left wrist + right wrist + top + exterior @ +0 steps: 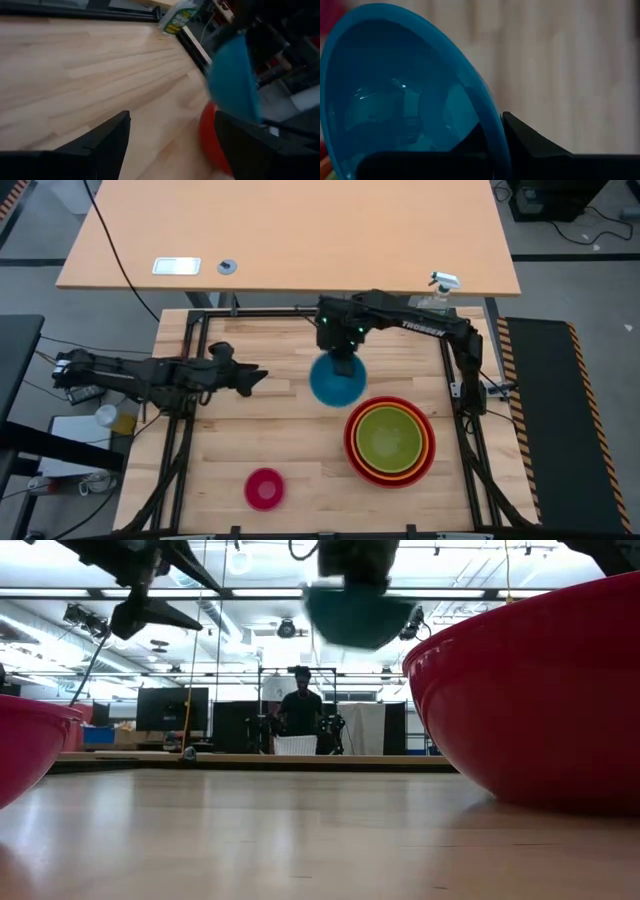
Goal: Nest bowls inside each other
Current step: Stack the purple bowl on top of the green bowl
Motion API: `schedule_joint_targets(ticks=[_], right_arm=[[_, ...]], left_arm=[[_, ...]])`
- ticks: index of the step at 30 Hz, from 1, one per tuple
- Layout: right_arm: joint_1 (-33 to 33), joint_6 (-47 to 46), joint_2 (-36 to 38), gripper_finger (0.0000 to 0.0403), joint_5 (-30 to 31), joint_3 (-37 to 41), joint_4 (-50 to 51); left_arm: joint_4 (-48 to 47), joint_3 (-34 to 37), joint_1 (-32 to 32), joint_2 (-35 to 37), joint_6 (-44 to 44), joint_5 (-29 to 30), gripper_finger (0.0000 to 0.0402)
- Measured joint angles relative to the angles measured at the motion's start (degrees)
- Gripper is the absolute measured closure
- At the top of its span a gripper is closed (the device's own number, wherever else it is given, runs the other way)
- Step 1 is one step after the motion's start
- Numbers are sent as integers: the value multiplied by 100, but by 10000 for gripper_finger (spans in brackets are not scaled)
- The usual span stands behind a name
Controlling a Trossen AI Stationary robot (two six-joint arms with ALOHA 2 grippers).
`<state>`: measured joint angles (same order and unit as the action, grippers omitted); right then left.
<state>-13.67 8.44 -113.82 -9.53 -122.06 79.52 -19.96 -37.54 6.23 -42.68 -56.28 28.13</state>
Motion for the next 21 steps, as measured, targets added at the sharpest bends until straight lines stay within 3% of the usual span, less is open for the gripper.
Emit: schedule_joint_targets(ticks=[3,5,9,14,21], right_arm=[[201,-240,93,364,-87,-46,922],[364,-495,256,364,-156,112,1021],[714,-957,788,364,-254,813,1017],[1061,-1442,1577,364,-302,2356,498],[1251,-2175,2774,364,56,4805,-1117]], left_arm=[[-361,0,-140,306,470,-248,111],[-509,0,-265,416,794,-571,111],[-613,2,-512,404,1428,-1776,111],[-655,4,-576,360,1405,-2644,111],[-641,7,-467,368,978,-2940,111]])
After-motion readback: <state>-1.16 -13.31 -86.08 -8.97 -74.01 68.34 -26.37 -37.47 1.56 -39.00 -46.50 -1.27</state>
